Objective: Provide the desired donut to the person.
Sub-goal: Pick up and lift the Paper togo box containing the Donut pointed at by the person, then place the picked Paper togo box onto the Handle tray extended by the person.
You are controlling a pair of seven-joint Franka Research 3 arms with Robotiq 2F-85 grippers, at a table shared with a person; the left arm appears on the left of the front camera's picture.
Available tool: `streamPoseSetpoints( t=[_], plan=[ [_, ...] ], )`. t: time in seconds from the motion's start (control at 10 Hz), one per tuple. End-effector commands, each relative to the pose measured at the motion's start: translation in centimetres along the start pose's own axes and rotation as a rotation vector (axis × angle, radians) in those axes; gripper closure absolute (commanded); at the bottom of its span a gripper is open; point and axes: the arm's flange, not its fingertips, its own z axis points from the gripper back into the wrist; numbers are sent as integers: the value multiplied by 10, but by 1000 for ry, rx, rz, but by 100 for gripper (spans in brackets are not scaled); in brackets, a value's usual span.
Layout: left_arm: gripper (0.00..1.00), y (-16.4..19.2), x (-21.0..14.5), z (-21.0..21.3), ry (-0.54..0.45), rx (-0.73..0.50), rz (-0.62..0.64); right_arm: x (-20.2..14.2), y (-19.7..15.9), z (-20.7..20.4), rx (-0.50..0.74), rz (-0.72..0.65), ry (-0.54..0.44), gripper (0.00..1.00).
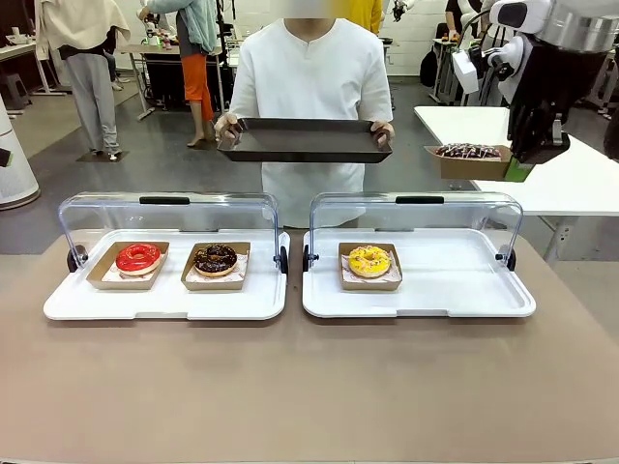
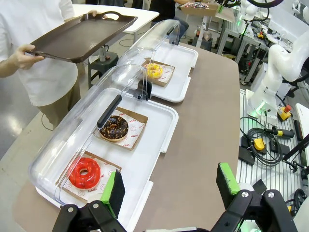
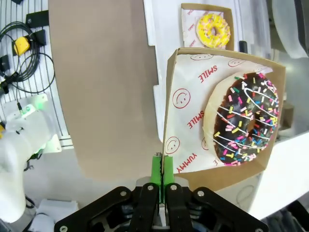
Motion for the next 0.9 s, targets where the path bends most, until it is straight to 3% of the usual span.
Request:
streamPoseSetpoints(
  t=[0.0,0.8],
  plan=[
    [0,0,1,1,-13,0,-3,-5,6,-1,-7,-3,-2,100],
    [0,0,1,1,-13,0,-3,-5,6,-1,-7,-3,-2,100]
  ],
)
